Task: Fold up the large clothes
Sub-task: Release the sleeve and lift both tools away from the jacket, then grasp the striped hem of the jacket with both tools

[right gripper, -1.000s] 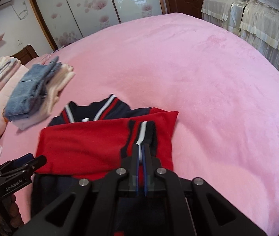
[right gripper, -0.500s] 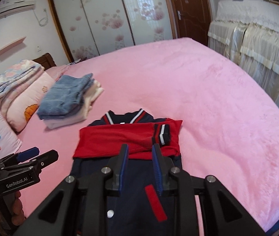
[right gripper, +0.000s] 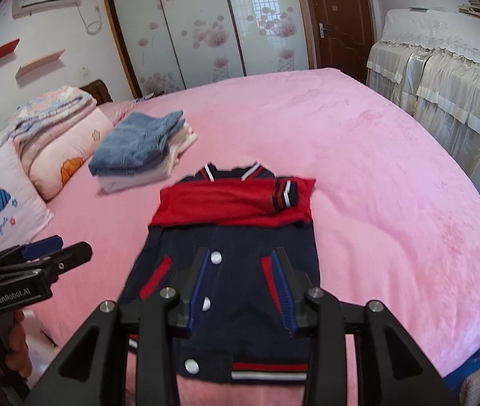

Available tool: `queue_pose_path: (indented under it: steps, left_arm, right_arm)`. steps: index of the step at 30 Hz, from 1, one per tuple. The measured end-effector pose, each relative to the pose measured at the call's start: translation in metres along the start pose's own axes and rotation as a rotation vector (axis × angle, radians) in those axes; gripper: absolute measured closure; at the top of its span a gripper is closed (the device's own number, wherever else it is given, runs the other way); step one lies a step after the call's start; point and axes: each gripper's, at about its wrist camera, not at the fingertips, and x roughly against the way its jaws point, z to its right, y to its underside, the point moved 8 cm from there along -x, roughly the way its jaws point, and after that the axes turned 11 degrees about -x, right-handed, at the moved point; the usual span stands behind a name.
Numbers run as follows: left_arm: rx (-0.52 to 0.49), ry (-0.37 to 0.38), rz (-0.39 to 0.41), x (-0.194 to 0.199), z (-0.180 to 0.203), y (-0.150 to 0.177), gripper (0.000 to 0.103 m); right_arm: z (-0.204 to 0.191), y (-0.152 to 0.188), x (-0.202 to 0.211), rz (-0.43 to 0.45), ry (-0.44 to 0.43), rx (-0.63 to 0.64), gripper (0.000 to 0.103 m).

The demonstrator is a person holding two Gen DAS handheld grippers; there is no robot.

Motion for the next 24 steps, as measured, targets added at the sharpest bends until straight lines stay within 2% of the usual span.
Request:
queue_pose_path:
  steps: [5,11,18,24]
  left_arm:
    - [0.006,0.014,-0.061,-0.017,-0.007,0.039,0.023]
    - [0.058,0.029,-0.124,-0.047,-0.025,0.080,0.023]
    - [0.154,0.117,-0.193,-0.083,-0.036,0.119,0.023]
    - [0.227,0.195,-0.201,-0.100,-0.037,0.135,0.026]
  right_arm:
    - [0.022,0.027,-0.002,-0.039,0.032,0.026,0.066]
    - [0.061,0.057,-0.020,-0.107,0.056,-0.023,0.065]
    - [0.101,0.094,-0.047,-0.215,0.039,-0.137,0.065]
    - [0.117,0.112,-0.062,-0.282,0.003,-0.206,0.065]
